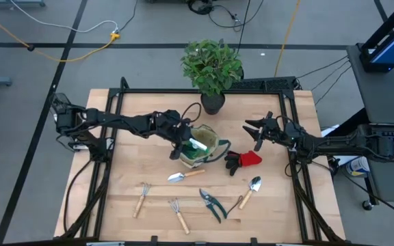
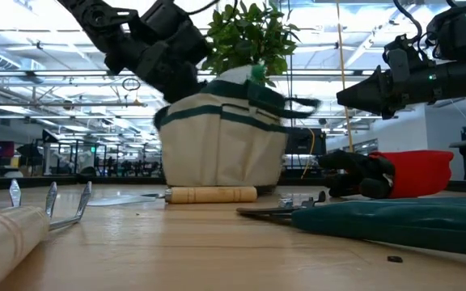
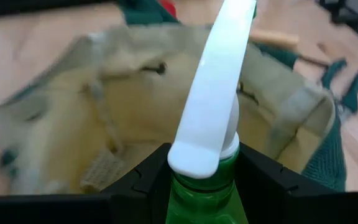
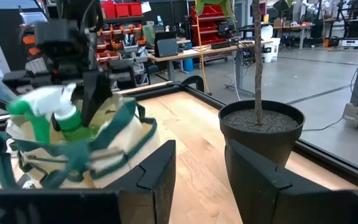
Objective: Pick & Place Garden tools in Gardening bag
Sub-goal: Put the green spray bottle in the gardening bag
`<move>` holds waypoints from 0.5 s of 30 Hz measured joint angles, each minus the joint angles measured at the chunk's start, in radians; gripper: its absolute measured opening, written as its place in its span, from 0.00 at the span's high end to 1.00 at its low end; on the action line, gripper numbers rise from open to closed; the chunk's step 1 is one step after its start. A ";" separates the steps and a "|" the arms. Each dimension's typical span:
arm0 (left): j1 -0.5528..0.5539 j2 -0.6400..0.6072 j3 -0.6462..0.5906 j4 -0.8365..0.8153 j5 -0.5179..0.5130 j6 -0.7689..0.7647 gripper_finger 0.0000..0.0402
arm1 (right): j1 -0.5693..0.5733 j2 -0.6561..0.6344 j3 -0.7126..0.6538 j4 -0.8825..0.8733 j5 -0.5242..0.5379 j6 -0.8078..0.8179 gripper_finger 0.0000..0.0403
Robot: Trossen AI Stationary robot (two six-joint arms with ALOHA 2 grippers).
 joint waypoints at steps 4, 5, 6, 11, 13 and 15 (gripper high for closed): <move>0.000 0.007 0.000 -0.030 0.001 0.017 0.61 | 0.000 0.000 0.000 0.000 0.000 0.000 0.68; 0.000 0.007 0.000 -0.026 0.001 0.022 0.61 | 0.000 0.000 0.000 0.000 0.000 0.000 0.68; 0.000 0.007 0.000 -0.026 0.001 0.027 0.60 | 0.000 0.000 0.000 0.000 0.000 0.000 0.68; 0.000 0.007 0.000 -0.020 -0.001 0.032 0.50 | 0.000 0.000 0.000 0.000 0.000 0.000 0.68; -0.002 0.007 0.000 -0.024 -0.001 0.033 0.45 | 0.000 0.000 0.000 0.000 0.000 0.000 0.68; -0.007 0.003 0.000 -0.031 -0.001 0.044 0.40 | 0.000 0.000 0.000 0.000 0.000 0.000 0.68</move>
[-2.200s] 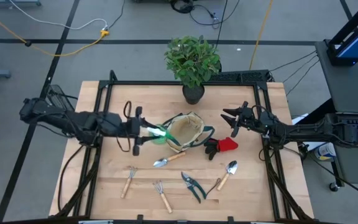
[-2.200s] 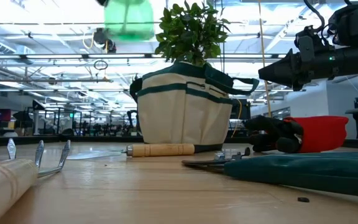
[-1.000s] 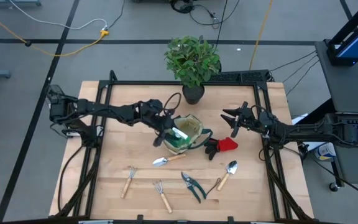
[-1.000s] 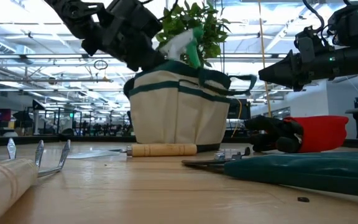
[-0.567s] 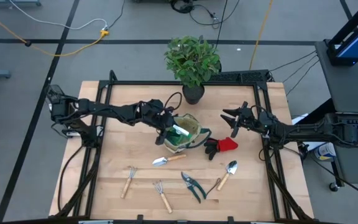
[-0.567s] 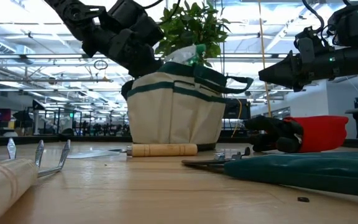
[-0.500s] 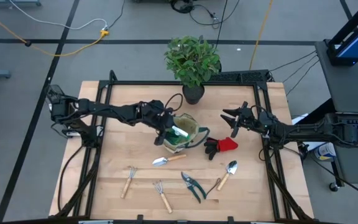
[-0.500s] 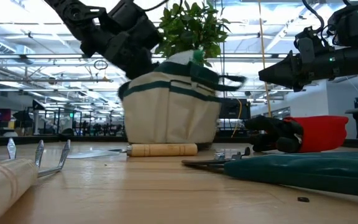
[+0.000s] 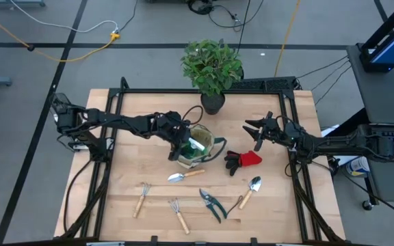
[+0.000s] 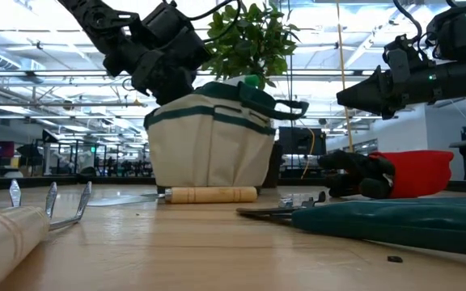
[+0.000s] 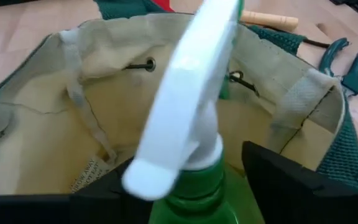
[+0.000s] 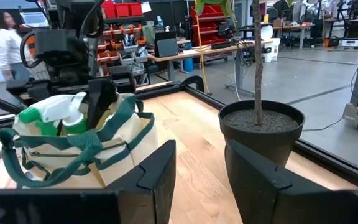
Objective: Pick & Place Garden tools in Gardening bag
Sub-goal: Put the green spray bottle in the gardening bag
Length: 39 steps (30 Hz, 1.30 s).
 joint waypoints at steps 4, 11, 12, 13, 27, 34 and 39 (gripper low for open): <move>-0.012 -0.058 0.000 -0.026 -0.003 0.031 0.33 | 0.000 0.000 0.000 0.000 0.000 0.000 0.68; -0.016 -0.203 0.000 -0.094 -0.115 0.066 0.28 | 0.000 0.000 0.000 0.000 -0.001 0.000 0.68; -0.016 -0.217 0.000 -0.094 -0.125 0.066 0.28 | 0.000 0.000 0.000 0.000 -0.001 0.001 0.68; -0.016 -0.230 0.000 -0.102 -0.130 0.066 0.28 | 0.000 0.000 0.000 0.001 -0.002 0.002 0.68; -0.027 -0.170 0.007 0.041 -0.016 0.058 0.37 | 0.000 0.000 0.000 0.216 -0.182 -0.054 0.68; -0.034 -0.101 0.051 -0.050 -0.043 0.064 0.43 | 0.000 0.017 0.000 0.204 -0.182 -0.049 0.68; -0.035 -0.090 0.050 -0.100 -0.054 0.057 0.52 | 0.000 0.035 0.000 0.201 -0.181 -0.051 0.68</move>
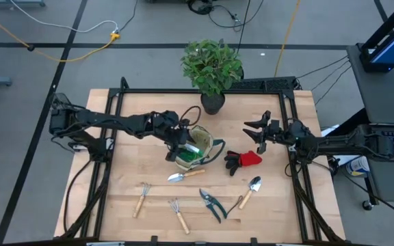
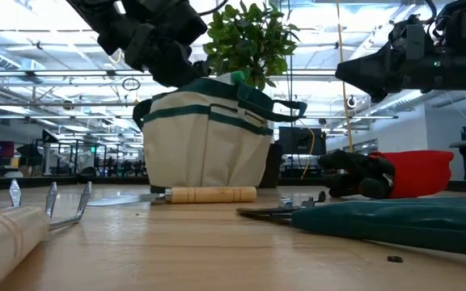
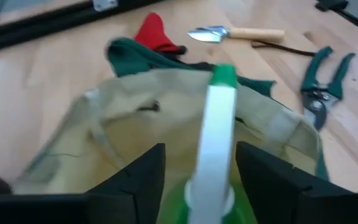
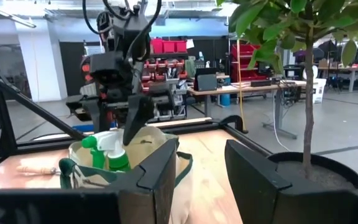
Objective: Pick & Place Garden tools in Gardening bag
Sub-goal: Put the green spray bottle in the gardening bag
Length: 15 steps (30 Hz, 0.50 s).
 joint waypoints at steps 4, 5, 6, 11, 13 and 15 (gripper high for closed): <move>0.001 -0.001 0.001 0.005 -0.006 0.009 0.63 | 0.000 0.013 0.000 0.000 0.000 0.002 0.68; 0.001 -0.001 0.001 0.005 -0.004 0.016 0.66 | 0.000 0.016 0.000 0.000 0.000 0.002 0.68; 0.001 -0.001 0.001 0.005 0.005 0.024 0.70 | 0.000 0.018 0.000 -0.001 0.000 0.002 0.68; 0.001 -0.001 0.001 0.001 0.030 0.069 0.87 | 0.000 0.028 0.000 -0.015 -0.001 0.002 0.68; 0.005 -0.001 0.001 0.003 0.029 0.098 0.87 | 0.000 0.032 0.000 -0.015 -0.002 0.002 0.68; 0.011 -0.001 0.000 0.022 0.027 0.114 0.87 | 0.000 0.032 0.000 -0.015 -0.002 0.002 0.68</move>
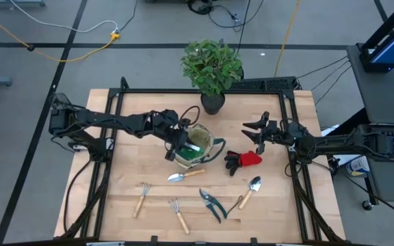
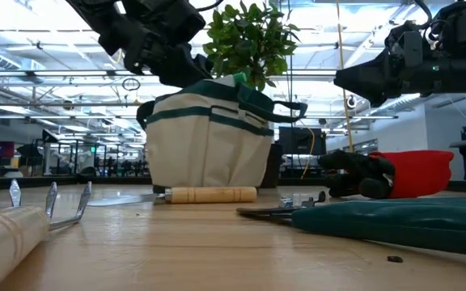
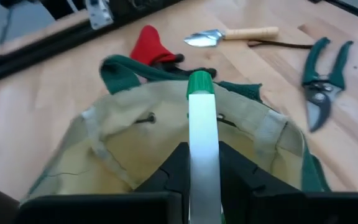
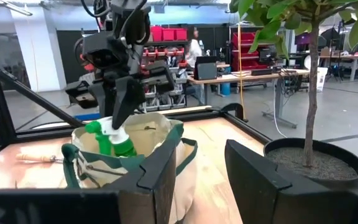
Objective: Pick & Place Garden tools in Gardening bag
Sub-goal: Put the green spray bottle in the gardening bag
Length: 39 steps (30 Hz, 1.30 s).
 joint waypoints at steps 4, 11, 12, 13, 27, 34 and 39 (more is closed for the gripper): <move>0.012 0.000 0.016 0.022 -0.008 0.002 0.87 | 0.000 0.000 0.000 0.000 0.000 0.000 0.68; 0.025 0.000 0.077 0.024 -0.007 0.039 0.84 | 0.000 0.000 0.000 0.000 0.000 0.000 0.68; 0.029 0.000 0.082 0.021 -0.007 0.043 0.84 | 0.000 0.000 0.000 0.000 0.000 0.000 0.68; 0.032 0.000 0.085 0.012 -0.008 0.049 0.84 | 0.000 0.000 0.000 0.000 0.000 0.000 0.68; 0.100 0.088 0.089 0.015 -0.008 0.057 0.83 | 0.000 0.002 0.000 0.000 -0.001 0.000 0.68; 0.119 0.157 0.092 0.092 -0.013 0.016 0.82 | 0.000 0.015 0.000 -0.006 -0.001 0.000 0.68; 0.136 0.172 0.092 0.096 -0.016 0.010 0.82 | 0.000 0.017 0.000 -0.011 -0.001 0.000 0.68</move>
